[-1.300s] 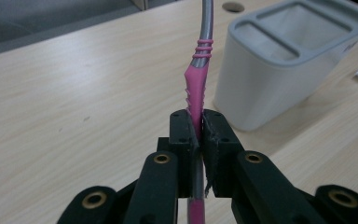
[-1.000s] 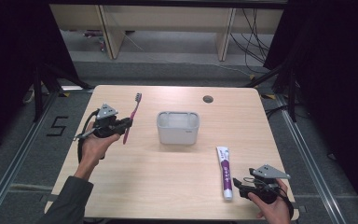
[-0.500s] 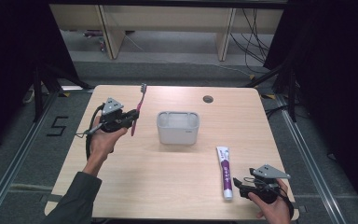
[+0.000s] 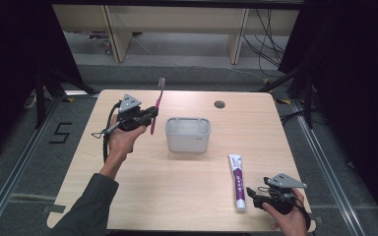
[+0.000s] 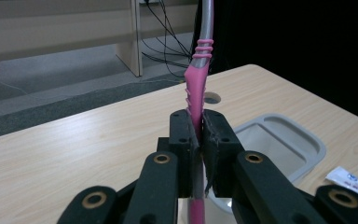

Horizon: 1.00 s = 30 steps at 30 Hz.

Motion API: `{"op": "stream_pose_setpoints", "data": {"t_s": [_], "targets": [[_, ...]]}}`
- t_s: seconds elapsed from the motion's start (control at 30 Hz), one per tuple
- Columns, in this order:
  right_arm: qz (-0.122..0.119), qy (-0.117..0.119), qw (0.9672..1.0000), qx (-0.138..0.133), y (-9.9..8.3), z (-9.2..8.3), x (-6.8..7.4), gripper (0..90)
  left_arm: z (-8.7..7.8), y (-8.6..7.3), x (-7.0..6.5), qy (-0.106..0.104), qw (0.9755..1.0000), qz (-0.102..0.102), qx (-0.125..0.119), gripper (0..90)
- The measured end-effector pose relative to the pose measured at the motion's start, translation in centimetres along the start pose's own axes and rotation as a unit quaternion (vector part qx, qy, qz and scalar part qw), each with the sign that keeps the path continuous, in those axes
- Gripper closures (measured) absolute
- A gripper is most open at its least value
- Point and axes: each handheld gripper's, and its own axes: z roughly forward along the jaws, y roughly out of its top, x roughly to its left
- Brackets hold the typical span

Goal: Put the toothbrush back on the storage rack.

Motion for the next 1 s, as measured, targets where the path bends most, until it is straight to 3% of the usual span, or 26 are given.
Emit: {"op": "stream_pose_setpoints", "data": {"t_s": [0.47,0.67,0.77,0.93,0.97,1.0], "targets": [[-0.003,-0.001,1.0000,-0.004,0.0,0.1,-0.2,24.9,2.2,1.7,-1.4,-0.003,1.0000,0.003,-0.002,82.2],[0.023,0.005,0.9997,0.007,-0.1,0.0,0.2,24.9,3.4,1.7,-2.0,-0.006,1.0000,-0.002,-0.003,82.2],[0.006,0.007,1.0000,0.002,0.0,0.1,-0.1,24.9,3.9,1.5,-1.9,-0.006,1.0000,-0.002,-0.002,82.2],[0.019,0.007,0.9998,0.007,-0.1,0.0,0.1,24.9,4.8,1.1,-2.1,-0.005,0.9999,-0.009,-0.003,82.2],[-0.004,-0.001,1.0000,-0.002,0.0,0.1,-0.2,24.9,5.0,1.0,-2.2,-0.005,1.0000,-0.008,-0.001,82.2],[-0.001,0.003,1.0000,-0.001,0.0,0.1,-0.2,24.9,5.1,1.0,-2.2,-0.004,0.9999,-0.009,-0.002,82.2]]}}
